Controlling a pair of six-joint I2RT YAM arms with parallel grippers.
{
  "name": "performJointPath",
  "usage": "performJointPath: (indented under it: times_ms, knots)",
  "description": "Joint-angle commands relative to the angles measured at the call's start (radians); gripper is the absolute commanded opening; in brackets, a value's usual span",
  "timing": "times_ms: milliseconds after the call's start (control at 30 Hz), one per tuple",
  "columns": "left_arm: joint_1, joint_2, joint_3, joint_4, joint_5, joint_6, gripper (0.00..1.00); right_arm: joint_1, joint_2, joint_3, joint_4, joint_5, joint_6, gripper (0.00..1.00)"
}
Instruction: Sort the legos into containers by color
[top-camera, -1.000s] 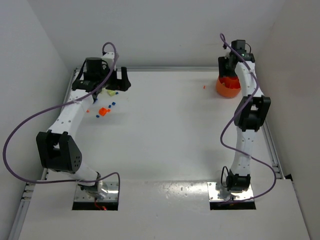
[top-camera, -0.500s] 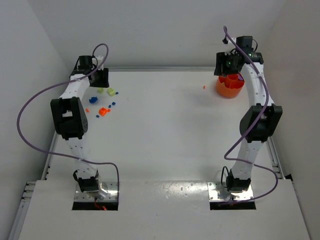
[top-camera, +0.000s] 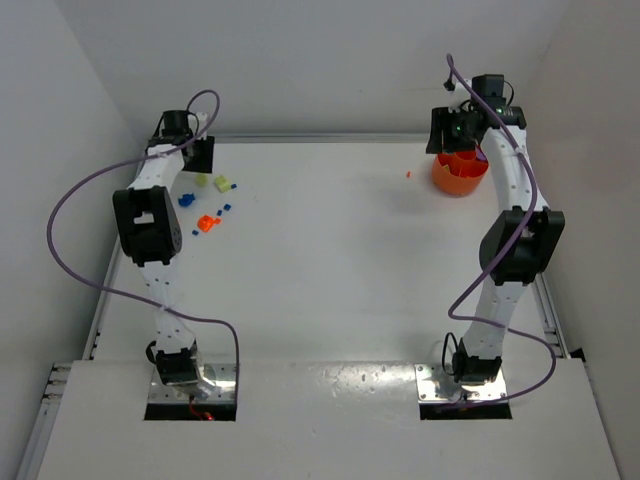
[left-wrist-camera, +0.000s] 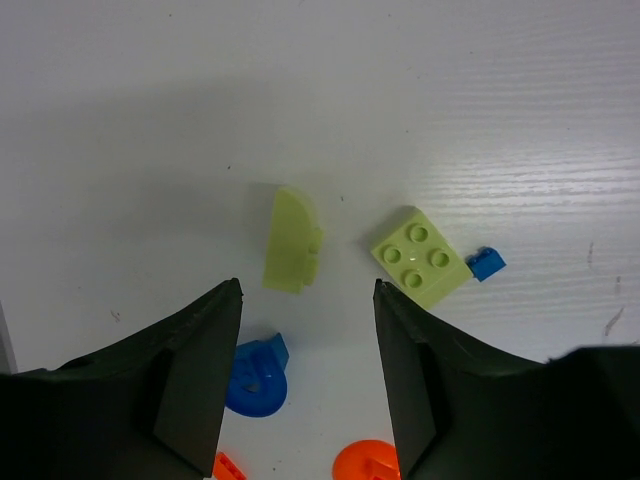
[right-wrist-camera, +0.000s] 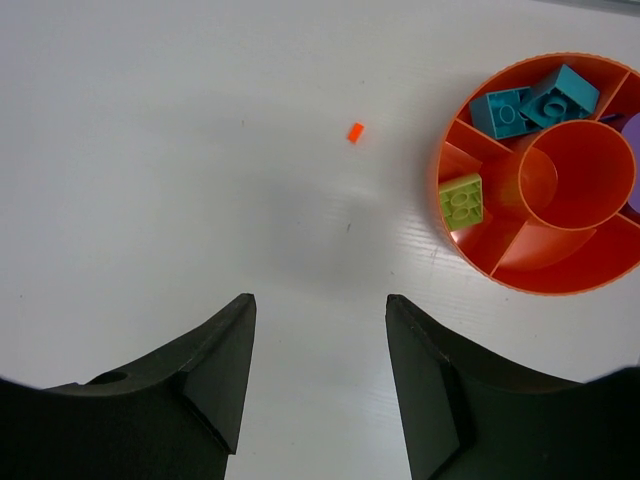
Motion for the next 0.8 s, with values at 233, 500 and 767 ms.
performJointPath:
  times_ms: [233,500,767]
  knots:
    - [0.019,0.058,0.053,0.012,-0.039,0.025,0.61,0.000,-0.002,0.023,0.018,-0.020,0.006,0.56]
    - [0.038,0.113,0.082,0.002,-0.028,0.016,0.53,0.000,0.007,0.032,0.018,-0.011,0.006,0.56]
    - [0.047,0.131,0.092,-0.007,-0.019,0.025,0.42,0.000,0.016,0.032,0.008,-0.020,0.006,0.56]
